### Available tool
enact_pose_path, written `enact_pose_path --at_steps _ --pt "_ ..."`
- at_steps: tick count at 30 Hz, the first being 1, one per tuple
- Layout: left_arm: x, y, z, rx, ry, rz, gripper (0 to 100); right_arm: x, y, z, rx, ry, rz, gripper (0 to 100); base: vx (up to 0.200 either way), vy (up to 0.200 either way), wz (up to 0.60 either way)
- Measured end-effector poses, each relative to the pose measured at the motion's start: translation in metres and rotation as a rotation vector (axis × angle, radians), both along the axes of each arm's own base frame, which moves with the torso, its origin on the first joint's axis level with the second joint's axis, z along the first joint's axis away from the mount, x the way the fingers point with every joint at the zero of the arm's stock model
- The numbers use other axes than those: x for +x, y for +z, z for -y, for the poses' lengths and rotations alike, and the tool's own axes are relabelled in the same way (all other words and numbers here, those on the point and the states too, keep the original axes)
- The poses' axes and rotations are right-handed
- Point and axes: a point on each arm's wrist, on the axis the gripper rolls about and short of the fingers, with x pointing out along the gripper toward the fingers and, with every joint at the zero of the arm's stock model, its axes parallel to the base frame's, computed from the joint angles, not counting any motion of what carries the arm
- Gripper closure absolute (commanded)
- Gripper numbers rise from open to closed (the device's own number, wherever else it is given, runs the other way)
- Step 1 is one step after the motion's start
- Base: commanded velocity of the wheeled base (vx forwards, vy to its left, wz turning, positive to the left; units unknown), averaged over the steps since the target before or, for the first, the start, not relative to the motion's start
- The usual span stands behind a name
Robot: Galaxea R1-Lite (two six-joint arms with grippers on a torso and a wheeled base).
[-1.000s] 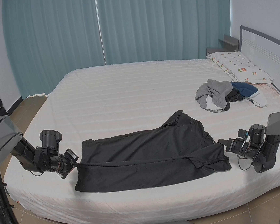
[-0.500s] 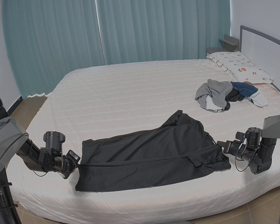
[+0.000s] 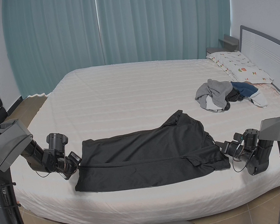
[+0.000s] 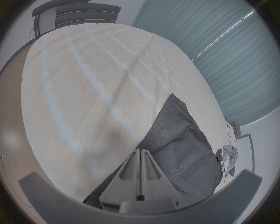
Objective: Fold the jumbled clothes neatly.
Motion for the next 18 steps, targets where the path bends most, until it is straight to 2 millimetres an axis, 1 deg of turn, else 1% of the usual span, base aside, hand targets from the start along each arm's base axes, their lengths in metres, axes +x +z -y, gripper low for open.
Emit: enact_pose_path --at_steps 6,7,13,18 --pt "0.0 -0.0031 0.0007 -0.001 0.0 -0.009 100 0.0004 -0.0055 -0.0006 0.0 0.001 -0.009 100 0.0 0.0 0.0" --pt "0.0001 -0.0034 0.0009 -0.002 0.002 -0.01 0 0.0004 -0.0064 -0.0007 0.0 0.002 -0.011 0 0.0 0.0 0.0" --pt "0.0004 -0.0041 0.0013 -0.019 0.021 -0.011 0 0.0024 -0.0092 -0.0021 0.002 0.003 -0.006 0 0.0 0.0 0.0" --pt "-0.0015 -0.0045 0.0003 -0.032 0.037 -0.018 0 0.0033 -0.0081 -0.0021 0.024 -0.031 -0.002 0 0.0 0.0 0.0"
